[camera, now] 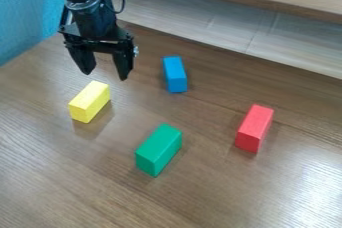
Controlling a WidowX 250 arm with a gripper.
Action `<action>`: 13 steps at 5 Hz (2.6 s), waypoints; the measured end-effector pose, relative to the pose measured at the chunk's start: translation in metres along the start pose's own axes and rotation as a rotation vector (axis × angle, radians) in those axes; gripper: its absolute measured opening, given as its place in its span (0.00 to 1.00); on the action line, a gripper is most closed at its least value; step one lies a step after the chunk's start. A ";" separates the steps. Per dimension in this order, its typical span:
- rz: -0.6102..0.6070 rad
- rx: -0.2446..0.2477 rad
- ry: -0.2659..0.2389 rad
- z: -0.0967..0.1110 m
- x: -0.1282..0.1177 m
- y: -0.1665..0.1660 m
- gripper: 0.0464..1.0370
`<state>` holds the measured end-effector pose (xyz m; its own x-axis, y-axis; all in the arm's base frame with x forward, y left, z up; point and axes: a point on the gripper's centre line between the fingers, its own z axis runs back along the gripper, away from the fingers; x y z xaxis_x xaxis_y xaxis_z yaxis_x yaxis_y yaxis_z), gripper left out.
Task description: Put the green block on top of the yellow block
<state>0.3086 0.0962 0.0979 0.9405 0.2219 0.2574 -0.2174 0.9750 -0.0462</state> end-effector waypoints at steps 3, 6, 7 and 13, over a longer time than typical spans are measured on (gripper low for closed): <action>-0.021 -0.015 0.055 -0.018 -0.015 -0.017 0.96; -0.115 -0.128 0.063 -0.016 -0.039 -0.068 0.96; -0.163 -0.138 0.089 -0.023 -0.053 -0.084 0.96; -0.129 -0.032 0.150 -0.048 -0.085 -0.086 0.54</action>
<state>0.2601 -0.0054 0.0335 0.9889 0.0923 0.1163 -0.0865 0.9948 -0.0540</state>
